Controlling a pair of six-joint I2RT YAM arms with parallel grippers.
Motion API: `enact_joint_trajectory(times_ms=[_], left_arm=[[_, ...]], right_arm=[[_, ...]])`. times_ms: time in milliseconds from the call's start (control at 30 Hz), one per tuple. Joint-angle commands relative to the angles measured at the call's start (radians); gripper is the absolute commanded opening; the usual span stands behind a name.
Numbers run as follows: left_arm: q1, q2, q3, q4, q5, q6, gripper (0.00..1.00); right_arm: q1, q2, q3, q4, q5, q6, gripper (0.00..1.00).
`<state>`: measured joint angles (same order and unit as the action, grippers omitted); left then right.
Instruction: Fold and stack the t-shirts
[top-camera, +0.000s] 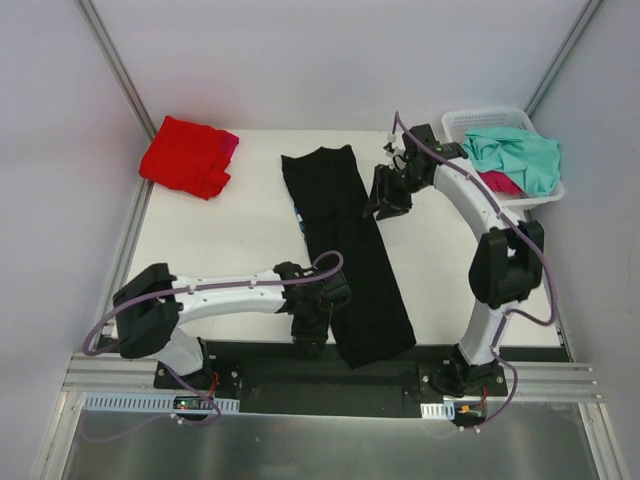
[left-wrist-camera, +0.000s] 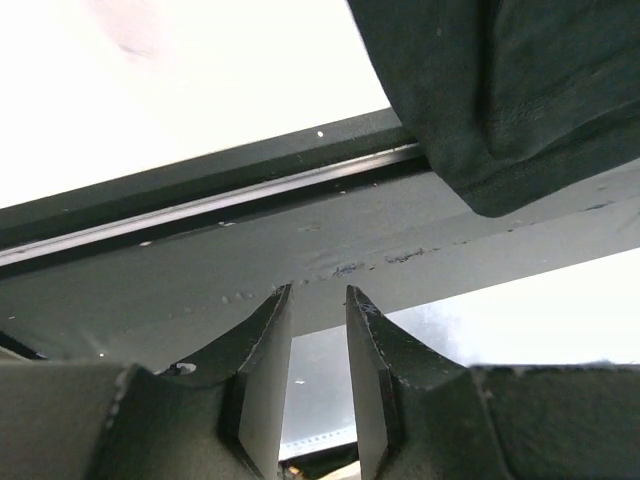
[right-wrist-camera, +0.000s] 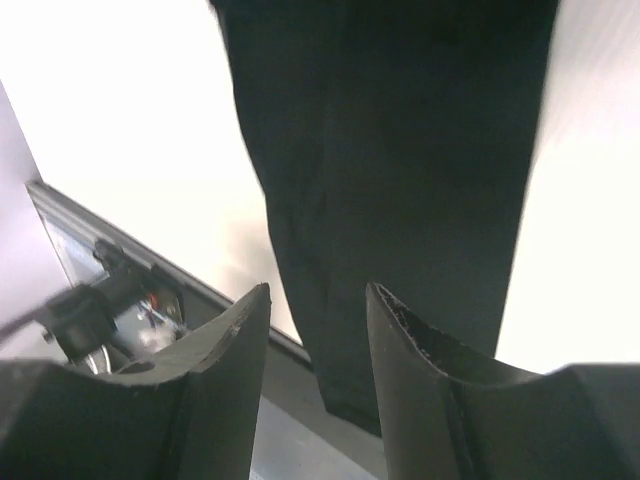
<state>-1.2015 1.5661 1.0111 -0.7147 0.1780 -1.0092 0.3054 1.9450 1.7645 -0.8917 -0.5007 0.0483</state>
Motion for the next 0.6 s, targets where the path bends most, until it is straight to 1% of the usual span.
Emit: enact_joint_trajectory(times_ms=[0,33,67,100,133,167,233,267,333,367,433,467,533,567], left_arm=[[0.132,-0.147,-0.02,-0.086,-0.066,0.01,0.28],[0.179,-0.197,-0.028,-0.088,-0.067,0.023,0.28],[0.224,-0.222,-0.045,-0.088,-0.068,0.038,0.29],[0.267,-0.244,-0.052,-0.088,-0.055,0.076,0.29],[0.363,-0.273,-0.057,-0.089,-0.049,0.099,0.3],[0.399,-0.281,-0.054,-0.092,-0.048,0.125,0.29],[0.491,-0.287,-0.042,-0.11,-0.046,0.185,0.3],[0.517,-0.284,-0.023,-0.115,-0.045,0.201,0.3],[0.552,-0.276,-0.011,-0.12,-0.035,0.236,0.3],[0.586,-0.273,-0.002,-0.12,-0.034,0.245,0.3],[0.612,-0.261,0.001,-0.12,-0.026,0.265,0.3],[0.632,-0.256,0.003,-0.12,-0.028,0.271,0.3],[0.651,-0.252,0.001,-0.118,-0.025,0.282,0.3],[0.664,-0.248,0.001,-0.118,-0.023,0.287,0.3]], right_arm=[[0.069,-0.234,-0.27,0.048,0.031,0.053,0.47],[0.072,-0.326,-0.334,0.081,0.019,0.073,0.47],[0.077,-0.362,-0.393,0.108,0.002,0.102,0.47],[0.087,-0.404,-0.504,0.14,0.002,0.111,0.47],[0.095,-0.438,-0.548,0.149,0.008,0.12,0.47],[0.104,-0.501,-0.595,0.149,0.023,0.124,0.47],[0.116,-0.556,-0.721,0.169,0.025,0.15,0.47],[0.129,-0.605,-0.758,0.178,0.019,0.162,0.47],[0.153,-0.642,-0.842,0.183,0.031,0.182,0.46],[0.193,-0.668,-0.858,0.174,0.08,0.191,0.46],[0.239,-0.69,-0.881,0.137,0.151,0.215,0.44],[0.292,-0.698,-0.878,0.119,0.239,0.225,0.42],[0.349,-0.699,-0.843,0.054,0.331,0.261,0.37],[0.416,-0.686,-0.823,0.027,0.431,0.275,0.37]])
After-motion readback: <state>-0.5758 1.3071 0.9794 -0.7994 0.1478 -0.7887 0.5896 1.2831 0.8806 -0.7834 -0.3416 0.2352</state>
